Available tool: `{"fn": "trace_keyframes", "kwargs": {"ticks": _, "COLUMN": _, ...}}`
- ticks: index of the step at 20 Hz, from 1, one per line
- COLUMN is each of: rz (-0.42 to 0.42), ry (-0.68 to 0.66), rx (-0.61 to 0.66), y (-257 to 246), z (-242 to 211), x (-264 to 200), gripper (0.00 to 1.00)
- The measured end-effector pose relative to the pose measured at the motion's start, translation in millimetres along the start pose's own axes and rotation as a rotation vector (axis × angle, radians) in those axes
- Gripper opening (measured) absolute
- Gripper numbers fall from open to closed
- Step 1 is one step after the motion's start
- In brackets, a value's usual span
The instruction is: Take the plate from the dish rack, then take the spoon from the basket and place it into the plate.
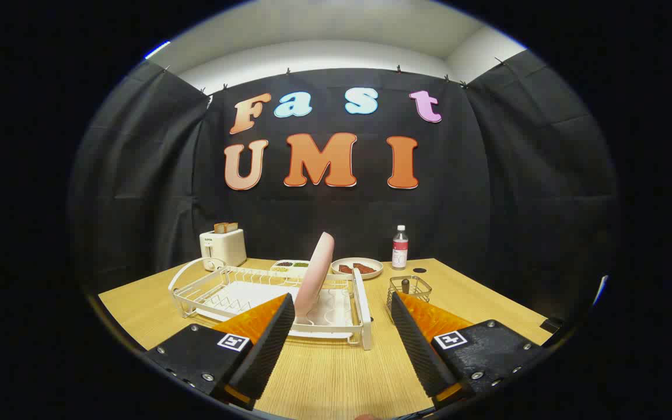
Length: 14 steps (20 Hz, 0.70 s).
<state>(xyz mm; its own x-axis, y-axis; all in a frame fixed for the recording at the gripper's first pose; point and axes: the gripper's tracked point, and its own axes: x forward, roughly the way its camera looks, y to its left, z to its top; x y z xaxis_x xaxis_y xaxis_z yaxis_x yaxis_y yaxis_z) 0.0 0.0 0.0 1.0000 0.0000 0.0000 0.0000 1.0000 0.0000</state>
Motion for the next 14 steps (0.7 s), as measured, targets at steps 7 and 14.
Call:
{"fn": "trace_keyframes", "kwargs": {"ticks": 7, "rz": -0.010, "ry": 0.009, "rx": 0.012, "y": -9.7, "z": -5.3, "x": -1.0, "gripper": 0.99}}
{"fn": "trace_keyframes", "kwargs": {"ticks": 14, "rz": -0.040, "ry": 0.025, "rx": 0.034, "y": -23.7, "z": -11.3, "x": -2.1, "gripper": 0.99}}
